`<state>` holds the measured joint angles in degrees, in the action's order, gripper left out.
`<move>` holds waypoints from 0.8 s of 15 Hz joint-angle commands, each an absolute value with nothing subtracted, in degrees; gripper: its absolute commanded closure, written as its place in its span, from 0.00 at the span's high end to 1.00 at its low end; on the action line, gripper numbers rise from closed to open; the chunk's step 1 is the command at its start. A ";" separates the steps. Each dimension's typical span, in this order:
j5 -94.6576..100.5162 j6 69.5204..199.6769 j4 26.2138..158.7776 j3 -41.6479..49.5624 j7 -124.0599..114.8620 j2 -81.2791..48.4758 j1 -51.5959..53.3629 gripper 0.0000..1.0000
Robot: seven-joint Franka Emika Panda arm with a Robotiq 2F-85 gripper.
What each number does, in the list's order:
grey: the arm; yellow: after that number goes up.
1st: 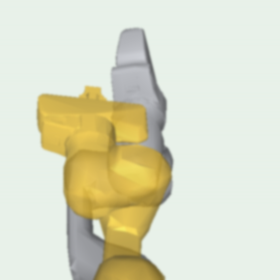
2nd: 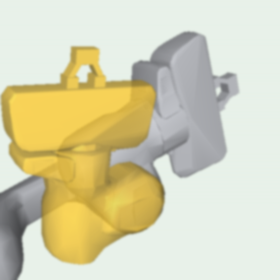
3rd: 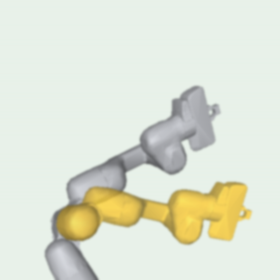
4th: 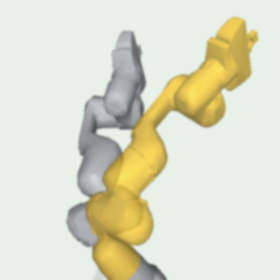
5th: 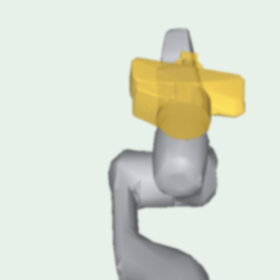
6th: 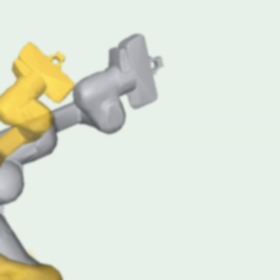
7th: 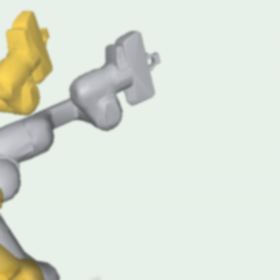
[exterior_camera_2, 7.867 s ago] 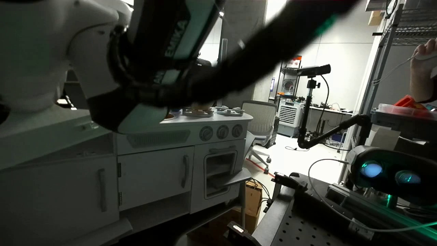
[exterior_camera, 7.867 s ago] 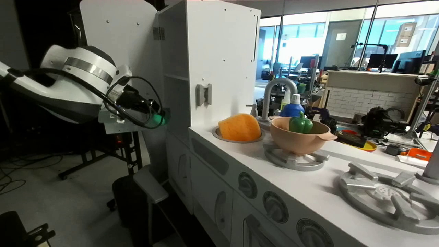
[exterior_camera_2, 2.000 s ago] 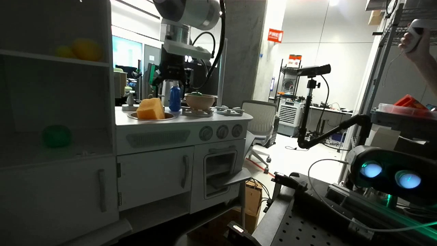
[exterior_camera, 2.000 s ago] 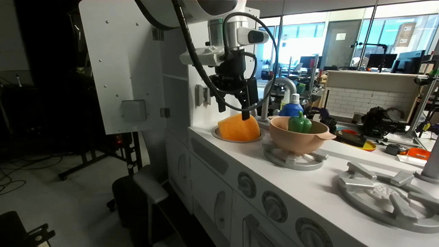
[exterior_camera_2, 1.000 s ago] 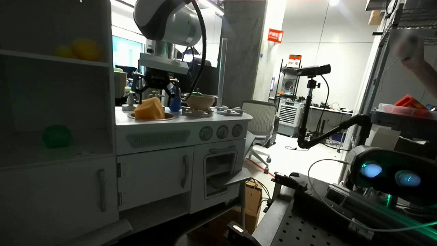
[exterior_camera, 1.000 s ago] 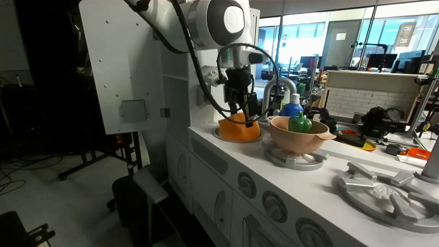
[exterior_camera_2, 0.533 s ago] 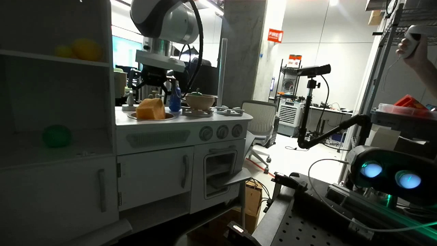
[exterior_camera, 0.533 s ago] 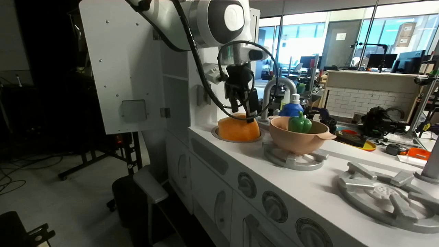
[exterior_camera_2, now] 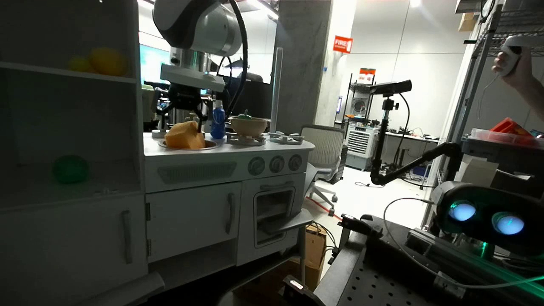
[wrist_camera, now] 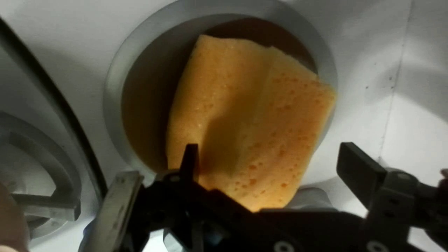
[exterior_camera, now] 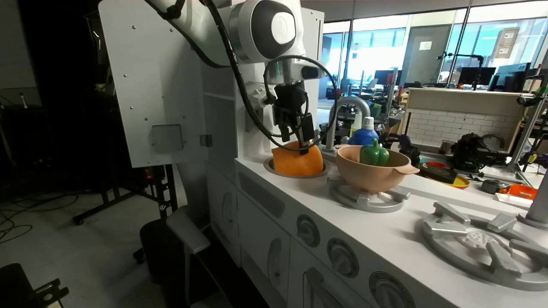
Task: Open the top cabinet on the left, place the green pear and yellow sponge on the bottom shelf of the open cabinet
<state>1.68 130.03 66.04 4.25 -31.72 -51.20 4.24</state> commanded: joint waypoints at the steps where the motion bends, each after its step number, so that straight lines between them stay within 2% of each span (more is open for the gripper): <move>1: 0.15 128.84 63.76 4.73 -31.50 -52.77 4.81 1.00; 6: 0.55 129.14 63.15 5.26 -31.52 -53.88 4.81 1.00; 7: 0.84 129.15 63.15 5.47 -31.41 -53.97 4.93 0.75; 8: 1.03 129.57 63.42 5.63 -31.18 -54.11 4.85 0.74; 12: 1.73 129.09 63.48 6.35 -30.56 -54.08 5.01 0.43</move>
